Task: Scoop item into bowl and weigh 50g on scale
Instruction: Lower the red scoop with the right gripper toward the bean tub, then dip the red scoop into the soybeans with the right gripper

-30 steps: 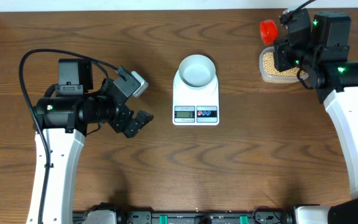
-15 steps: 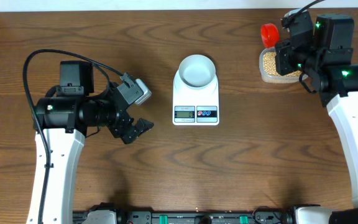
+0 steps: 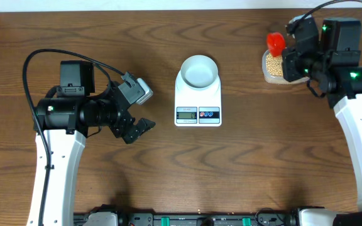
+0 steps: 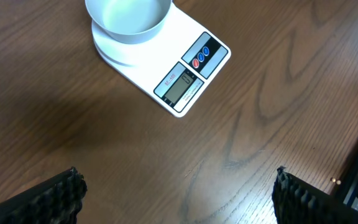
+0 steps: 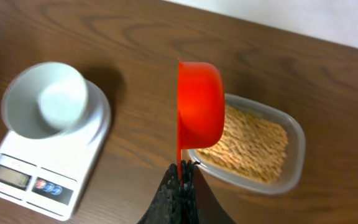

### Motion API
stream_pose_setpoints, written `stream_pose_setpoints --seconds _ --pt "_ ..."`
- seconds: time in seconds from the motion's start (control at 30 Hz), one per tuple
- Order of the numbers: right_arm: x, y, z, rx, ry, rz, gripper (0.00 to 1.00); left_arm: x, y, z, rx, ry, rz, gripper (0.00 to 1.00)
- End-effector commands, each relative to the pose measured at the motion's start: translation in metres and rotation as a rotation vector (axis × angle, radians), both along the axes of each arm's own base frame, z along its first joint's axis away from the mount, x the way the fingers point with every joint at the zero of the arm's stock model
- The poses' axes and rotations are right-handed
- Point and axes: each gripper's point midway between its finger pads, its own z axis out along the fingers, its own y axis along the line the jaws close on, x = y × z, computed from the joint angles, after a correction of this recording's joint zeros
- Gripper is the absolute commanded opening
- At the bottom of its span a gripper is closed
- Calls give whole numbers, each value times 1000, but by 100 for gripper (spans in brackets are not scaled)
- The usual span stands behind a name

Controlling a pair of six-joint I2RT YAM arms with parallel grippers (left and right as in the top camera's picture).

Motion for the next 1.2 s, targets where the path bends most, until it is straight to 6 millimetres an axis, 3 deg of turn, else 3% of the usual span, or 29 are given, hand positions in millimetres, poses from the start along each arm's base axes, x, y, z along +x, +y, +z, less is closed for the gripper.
stream_pose_setpoints --seconds 0.0,0.17,0.37,0.63,1.17 --pt "-1 -26 13 -134 -42 -25 1 4 2 5 14 -26 -9 98" --pt "-5 -60 3 -328 1 -103 1 4 2 5 14 -26 -9 98" --pt "-6 -61 -24 -341 98 -94 1 4 2 5 14 -26 -9 98" --pt "0 -79 -68 -435 231 -137 1 4 2 5 14 -26 -9 98" --pt "30 -80 -123 -444 285 -124 1 4 2 5 14 -26 -9 98"
